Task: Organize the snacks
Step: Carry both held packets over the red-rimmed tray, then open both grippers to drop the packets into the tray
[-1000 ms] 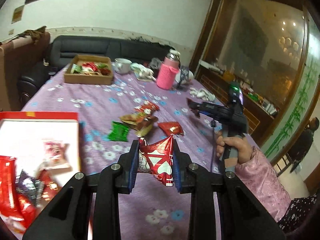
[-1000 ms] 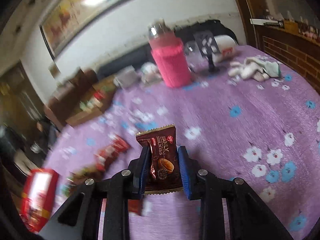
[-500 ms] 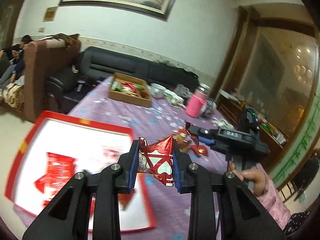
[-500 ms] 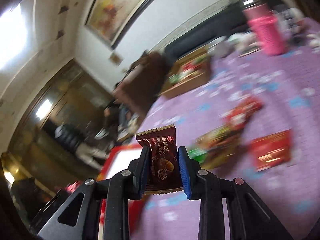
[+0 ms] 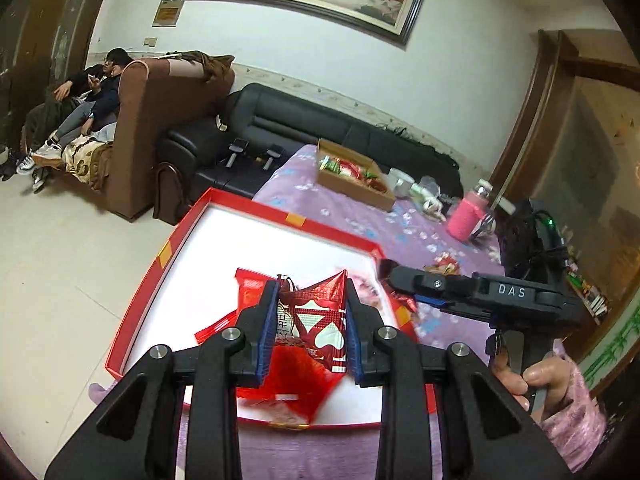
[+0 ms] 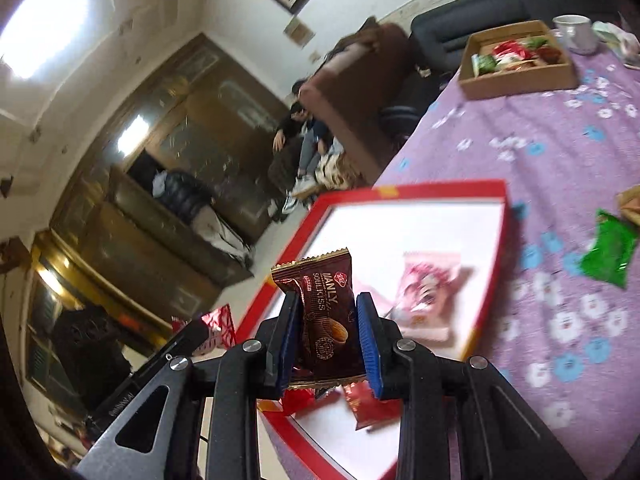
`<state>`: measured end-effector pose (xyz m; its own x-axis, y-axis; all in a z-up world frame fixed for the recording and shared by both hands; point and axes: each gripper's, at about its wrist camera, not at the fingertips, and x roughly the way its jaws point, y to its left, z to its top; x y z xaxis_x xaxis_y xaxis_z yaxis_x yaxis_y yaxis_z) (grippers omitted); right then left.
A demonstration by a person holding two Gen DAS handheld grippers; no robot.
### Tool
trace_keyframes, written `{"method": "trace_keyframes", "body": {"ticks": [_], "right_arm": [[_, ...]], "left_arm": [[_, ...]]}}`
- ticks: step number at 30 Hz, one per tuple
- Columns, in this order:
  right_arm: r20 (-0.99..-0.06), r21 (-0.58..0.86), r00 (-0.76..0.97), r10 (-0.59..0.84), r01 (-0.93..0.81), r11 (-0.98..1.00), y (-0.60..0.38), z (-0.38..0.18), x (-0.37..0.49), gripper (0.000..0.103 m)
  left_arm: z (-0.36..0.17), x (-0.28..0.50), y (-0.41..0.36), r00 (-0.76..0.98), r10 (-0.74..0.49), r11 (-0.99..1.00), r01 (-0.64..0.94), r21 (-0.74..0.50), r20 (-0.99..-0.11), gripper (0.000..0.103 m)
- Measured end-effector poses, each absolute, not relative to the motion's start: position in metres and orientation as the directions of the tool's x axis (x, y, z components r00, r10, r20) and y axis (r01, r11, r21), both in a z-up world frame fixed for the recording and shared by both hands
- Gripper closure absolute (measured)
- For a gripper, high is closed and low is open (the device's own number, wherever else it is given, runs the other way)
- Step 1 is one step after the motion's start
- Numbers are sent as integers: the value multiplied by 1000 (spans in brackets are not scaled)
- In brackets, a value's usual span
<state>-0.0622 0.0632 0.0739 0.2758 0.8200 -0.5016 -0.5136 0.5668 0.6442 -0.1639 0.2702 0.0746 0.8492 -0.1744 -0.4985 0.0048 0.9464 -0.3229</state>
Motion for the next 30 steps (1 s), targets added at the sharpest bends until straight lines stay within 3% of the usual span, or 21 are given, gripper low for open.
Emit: {"method": "trace_keyframes", "body": {"ticks": [3, 5, 9, 11, 13, 18, 23, 26, 30], "right_arm": [[-537, 618, 250, 806, -534, 577, 82, 67, -71, 73], [-559, 588, 258, 788, -547, 596, 90, 64, -74, 71], [-567, 555, 303, 766, -547, 627, 90, 69, -68, 63], [-533, 551, 361, 765, -539, 638, 70, 78, -65, 59], [-527, 503, 442, 726, -528, 685, 45, 87, -62, 55], [-560, 426, 606, 566, -376, 823, -48, 88, -39, 45], [-639, 416, 650, 411, -158, 896, -150, 68, -16, 45], [-664, 429, 653, 365, -68, 901, -195, 57, -3, 44], [-666, 519, 625, 408, -4, 855, -229, 42, 4, 44]], "left_arm": [[66, -152, 267, 830, -168, 956, 5, -295, -533, 75], [62, -143, 266, 818, -137, 966, -14, -258, -559, 66], [66, -128, 265, 808, -104, 973, -40, -229, -581, 59], [72, -132, 264, 825, -112, 969, -33, -245, -554, 41], [76, -139, 261, 841, -124, 968, -14, -250, -526, 31], [75, -141, 235, 825, -159, 977, 51, -209, -542, 30], [78, -130, 194, 797, -219, 973, 137, -184, -563, 30], [81, -126, 165, 778, -255, 967, 196, -163, -575, 30], [78, -125, 129, 741, -292, 954, 272, -128, -605, 30]]}}
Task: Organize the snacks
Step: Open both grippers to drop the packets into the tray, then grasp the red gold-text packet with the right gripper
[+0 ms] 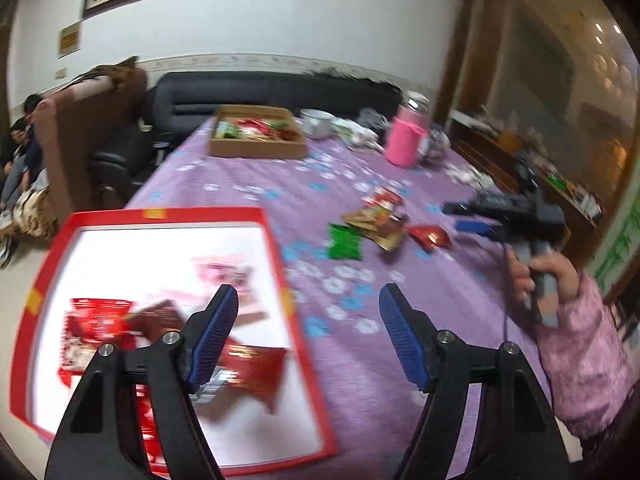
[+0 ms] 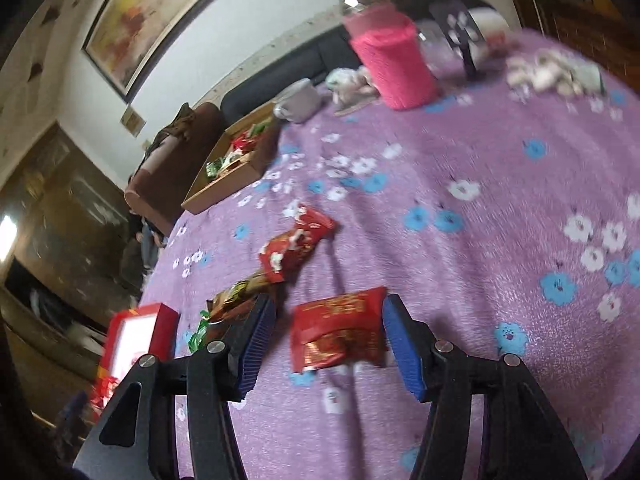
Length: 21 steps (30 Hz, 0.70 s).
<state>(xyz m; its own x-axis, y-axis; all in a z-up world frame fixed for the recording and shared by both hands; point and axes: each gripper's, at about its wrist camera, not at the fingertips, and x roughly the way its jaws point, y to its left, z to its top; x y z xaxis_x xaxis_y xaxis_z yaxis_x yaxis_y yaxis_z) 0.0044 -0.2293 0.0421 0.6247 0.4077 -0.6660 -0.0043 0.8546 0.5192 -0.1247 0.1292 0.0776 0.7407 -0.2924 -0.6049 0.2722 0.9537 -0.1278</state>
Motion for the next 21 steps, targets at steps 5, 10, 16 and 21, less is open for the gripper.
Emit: {"method": "trace_keyframes", "body": {"ticks": [5, 10, 16, 21], "right_arm": [[-679, 542, 598, 427, 15, 840, -235, 24, 13, 44], [-694, 481, 603, 392, -16, 877, -224, 21, 12, 36], [-733, 303, 614, 294, -93, 949, -188, 22, 10, 29], [-746, 204, 622, 239, -129, 971, -169, 21, 9, 35]], "left_arm": [[66, -123, 92, 688, -310, 938, 333, -94, -656, 30], [58, -118, 71, 653, -323, 930, 352, -104, -685, 30], [50, -112, 53, 619, -331, 923, 370, -108, -712, 30], [56, -95, 40, 612, -323, 923, 374, -95, -722, 30]]}}
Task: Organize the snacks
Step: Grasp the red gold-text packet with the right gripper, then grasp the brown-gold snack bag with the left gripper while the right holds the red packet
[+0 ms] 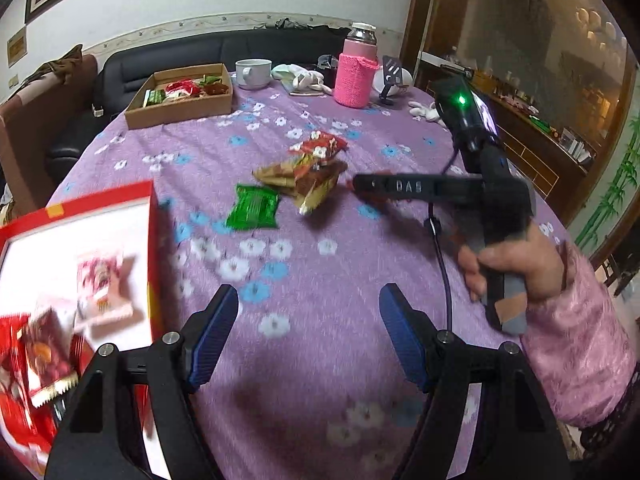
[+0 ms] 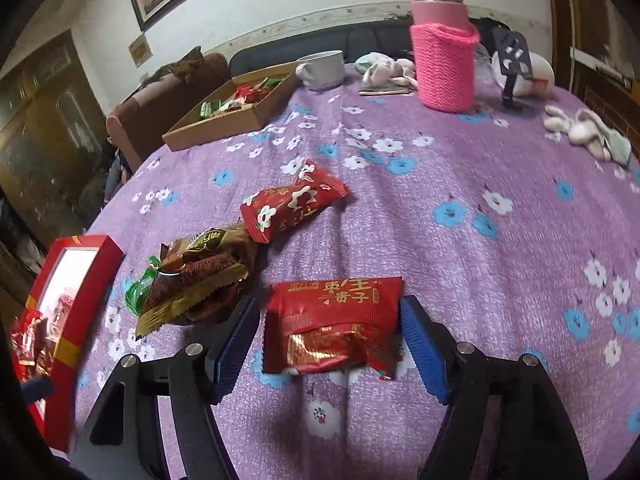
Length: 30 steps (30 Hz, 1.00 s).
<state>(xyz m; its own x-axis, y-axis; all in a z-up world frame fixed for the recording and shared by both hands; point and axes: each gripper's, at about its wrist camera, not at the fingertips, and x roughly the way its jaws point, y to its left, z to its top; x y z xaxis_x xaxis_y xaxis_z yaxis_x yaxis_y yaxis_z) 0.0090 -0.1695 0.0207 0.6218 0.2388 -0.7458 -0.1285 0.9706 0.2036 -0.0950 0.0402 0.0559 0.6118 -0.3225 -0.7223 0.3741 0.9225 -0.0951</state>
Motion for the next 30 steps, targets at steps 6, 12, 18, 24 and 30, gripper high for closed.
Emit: {"method": "trace_keyframes", "body": {"ticks": [6, 12, 18, 24, 30], "right_arm": [[-761, 141, 626, 169, -94, 985, -177, 22, 9, 71], [-719, 438, 600, 351, -2, 899, -236, 23, 16, 80], [-660, 658, 591, 465, 156, 736, -294, 2, 18, 83], [-699, 579, 584, 414, 122, 806, -279, 11, 21, 80], [-715, 564, 557, 423, 103, 819, -269, 14, 22, 76]], "left_arm": [[60, -59, 18, 616, -266, 925, 380, -17, -742, 30], [61, -26, -9, 626, -227, 934, 356, 15, -746, 30], [52, 12, -41, 647, -142, 946, 311, 89, -749, 30], [30, 29, -61, 679, -33, 917, 313, 248, -733, 30], [7, 36, -66, 652, -8, 899, 336, 280, -758, 49]]}}
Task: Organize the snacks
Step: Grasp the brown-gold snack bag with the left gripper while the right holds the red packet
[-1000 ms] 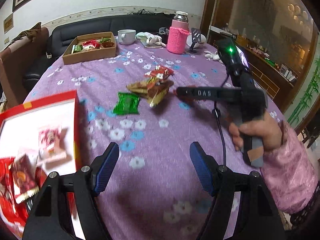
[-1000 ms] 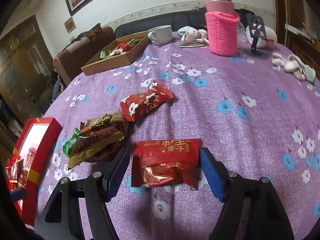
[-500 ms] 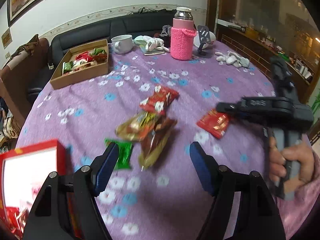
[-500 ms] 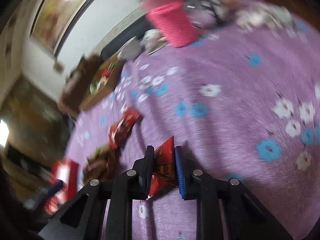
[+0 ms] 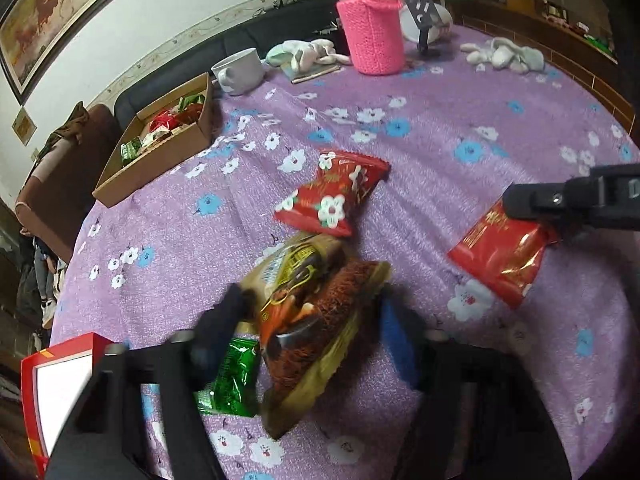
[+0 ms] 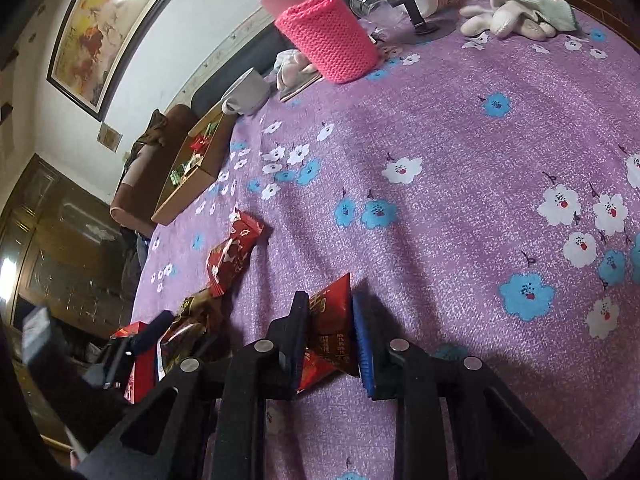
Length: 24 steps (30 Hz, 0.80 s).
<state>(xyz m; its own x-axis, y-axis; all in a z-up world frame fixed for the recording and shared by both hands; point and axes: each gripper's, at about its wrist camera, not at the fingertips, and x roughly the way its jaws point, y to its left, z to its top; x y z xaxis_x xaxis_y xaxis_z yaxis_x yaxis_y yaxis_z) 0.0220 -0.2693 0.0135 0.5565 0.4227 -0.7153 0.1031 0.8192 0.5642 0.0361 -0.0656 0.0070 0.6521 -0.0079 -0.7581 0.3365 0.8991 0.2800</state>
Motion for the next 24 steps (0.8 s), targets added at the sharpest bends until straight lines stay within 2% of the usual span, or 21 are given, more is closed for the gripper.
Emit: {"method": "trace_keyframes", "body": {"ticks": [1, 4, 7, 9, 12, 14, 24], "right_arm": [[-718, 565, 550, 426, 102, 819, -269, 13, 22, 73], [-723, 548, 548, 421, 83, 832, -262, 16, 23, 62], [-746, 468, 555, 369, 42, 883, -246, 21, 22, 57], [-766, 379, 564, 309, 9, 925, -233, 23, 20, 57], [-794, 169, 586, 161, -42, 985, -208, 25, 15, 68], [-797, 102, 592, 118, -59, 993, -200, 24, 12, 72], [-789, 62, 608, 92, -70, 996, -195, 24, 9, 75]], "left_arm": [[7, 36, -67, 653, -11, 897, 341, 281, -757, 55], [7, 33, -71, 658, 0, 890, 344, 300, -753, 57], [7, 25, -74, 659, -4, 881, 358, 308, -752, 59], [8, 17, -75, 652, -17, 877, 374, 303, -758, 59], [8, -1, -77, 646, -19, 864, 394, 312, -763, 59], [9, -17, -74, 640, -23, 860, 404, 311, -768, 59], [10, -90, -62, 610, -8, 872, 391, 293, -792, 59]]}}
